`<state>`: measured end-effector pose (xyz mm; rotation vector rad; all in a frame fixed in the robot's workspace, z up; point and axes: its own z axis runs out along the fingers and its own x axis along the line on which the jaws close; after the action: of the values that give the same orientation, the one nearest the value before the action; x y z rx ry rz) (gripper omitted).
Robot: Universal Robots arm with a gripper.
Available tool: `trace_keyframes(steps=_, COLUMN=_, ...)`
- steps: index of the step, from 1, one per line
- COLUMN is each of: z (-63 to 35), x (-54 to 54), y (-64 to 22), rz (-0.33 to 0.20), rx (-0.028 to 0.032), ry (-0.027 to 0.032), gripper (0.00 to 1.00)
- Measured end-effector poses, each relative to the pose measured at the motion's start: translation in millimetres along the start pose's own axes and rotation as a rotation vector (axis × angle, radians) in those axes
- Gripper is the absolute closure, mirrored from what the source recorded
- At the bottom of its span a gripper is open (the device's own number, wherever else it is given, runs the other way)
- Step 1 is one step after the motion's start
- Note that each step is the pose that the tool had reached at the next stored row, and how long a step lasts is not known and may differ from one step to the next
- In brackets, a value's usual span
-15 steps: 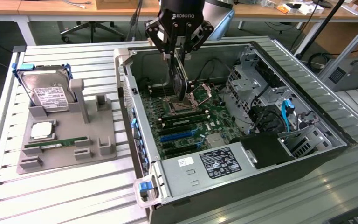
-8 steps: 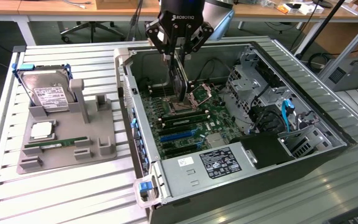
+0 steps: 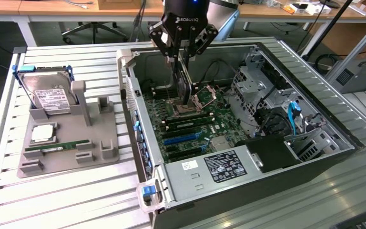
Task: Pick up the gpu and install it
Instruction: 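Pick up the gpu and move the gpu toward the slot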
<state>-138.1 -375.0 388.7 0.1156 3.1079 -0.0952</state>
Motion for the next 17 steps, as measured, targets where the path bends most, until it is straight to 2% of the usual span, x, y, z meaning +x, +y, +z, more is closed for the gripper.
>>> trace_keyframes(steps=17, z=9.9, x=-2.9, y=-0.1, rz=0.0, rx=0.0007, ry=-0.0001, gripper=0.73)
